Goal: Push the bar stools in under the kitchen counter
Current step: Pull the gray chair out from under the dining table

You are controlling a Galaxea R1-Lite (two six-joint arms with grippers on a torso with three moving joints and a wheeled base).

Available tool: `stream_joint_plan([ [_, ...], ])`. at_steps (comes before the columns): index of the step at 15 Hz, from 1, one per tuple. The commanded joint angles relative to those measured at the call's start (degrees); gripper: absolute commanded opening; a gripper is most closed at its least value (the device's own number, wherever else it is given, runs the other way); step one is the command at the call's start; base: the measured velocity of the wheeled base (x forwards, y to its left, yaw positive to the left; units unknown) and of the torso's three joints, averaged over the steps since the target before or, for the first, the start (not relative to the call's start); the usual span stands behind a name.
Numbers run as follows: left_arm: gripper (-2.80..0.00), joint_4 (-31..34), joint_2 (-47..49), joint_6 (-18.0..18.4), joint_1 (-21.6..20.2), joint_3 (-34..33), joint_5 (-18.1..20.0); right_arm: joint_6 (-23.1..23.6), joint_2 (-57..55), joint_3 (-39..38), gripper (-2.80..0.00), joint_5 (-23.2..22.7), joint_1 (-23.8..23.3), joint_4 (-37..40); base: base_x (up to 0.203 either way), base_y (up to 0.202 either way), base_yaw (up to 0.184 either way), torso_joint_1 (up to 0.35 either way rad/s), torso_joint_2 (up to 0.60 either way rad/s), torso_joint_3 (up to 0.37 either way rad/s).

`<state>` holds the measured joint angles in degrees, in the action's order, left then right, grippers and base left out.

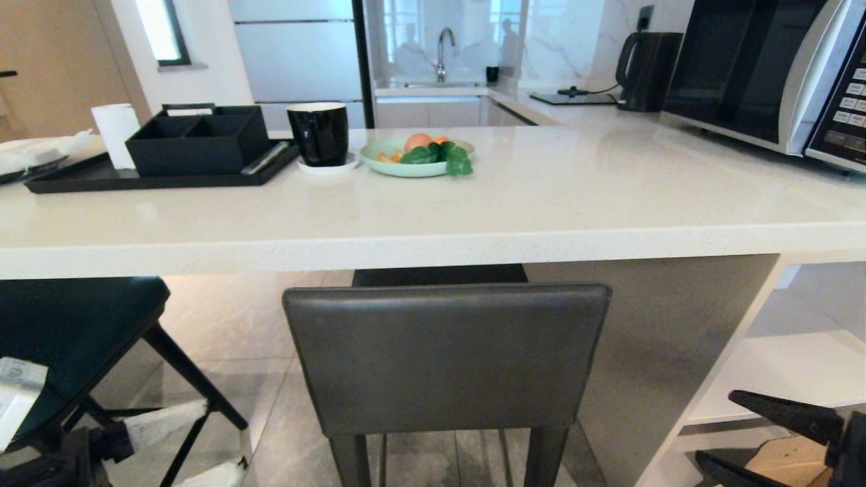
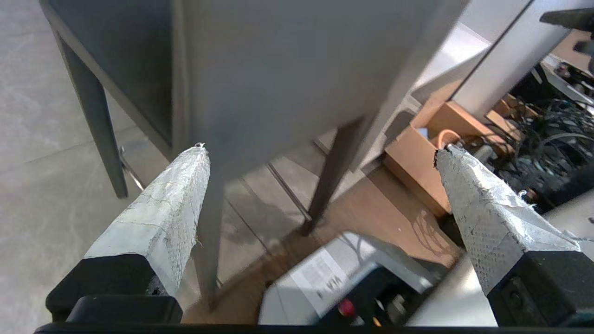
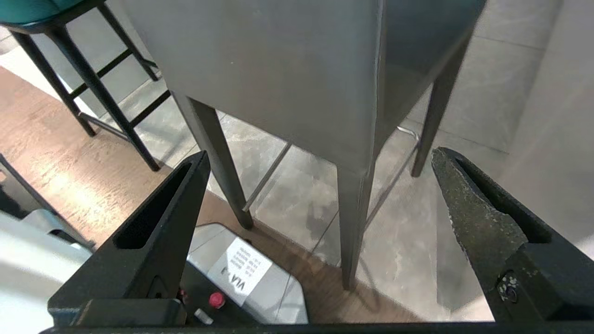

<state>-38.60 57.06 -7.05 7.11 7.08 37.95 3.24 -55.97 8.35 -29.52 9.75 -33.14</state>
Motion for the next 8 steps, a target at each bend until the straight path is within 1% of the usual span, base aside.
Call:
stream_joint_plan([
  [1,0.00,-10.4,11.8,-0.1,-0.1,-0.2,0.7,0.5,-10.5,-0.8,0.00,-2.2,0.5,-7.5,0.000,0.000,0.000,0.000,0.00,0.000],
  [2,0.00,-12.4,13.6,0.0,-0.1,-0.4,2.1,0.6,-13.7,-0.5,0.00,-3.2,0.6,-9.9,0.000,0.000,0.000,0.000,0.00,0.000],
  [3,0.00,-13.0,15.3,0.2,-0.3,-0.4,3.4,0.7,-16.9,-0.3,0.00,-3.8,0.6,-12.7,0.000,0.000,0.000,0.000,0.00,0.000],
  [5,0.00,-14.8,18.7,0.6,-0.7,0.3,4.2,0.7,-24.1,-0.1,0.00,-4.5,0.7,-20.4,0.000,0.000,0.000,0.000,0.00,0.000],
  [6,0.00,-17.4,21.2,0.7,-1.0,0.3,4.3,0.6,-27.5,-0.2,0.00,-4.7,0.7,-24.3,0.000,0.000,0.000,0.000,0.00,0.000],
  [7,0.00,-21.9,24.5,0.8,-1.6,-0.1,4.4,0.6,-30.8,-0.3,0.00,-4.8,0.7,-28.5,0.000,0.000,0.000,0.000,0.00,0.000],
  [8,0.00,-27.8,28.2,0.8,-2.1,-0.9,4.6,0.5,-33.1,-0.4,0.00,-4.9,0.7,-31.9,0.000,0.000,0.000,0.000,0.00,0.000],
])
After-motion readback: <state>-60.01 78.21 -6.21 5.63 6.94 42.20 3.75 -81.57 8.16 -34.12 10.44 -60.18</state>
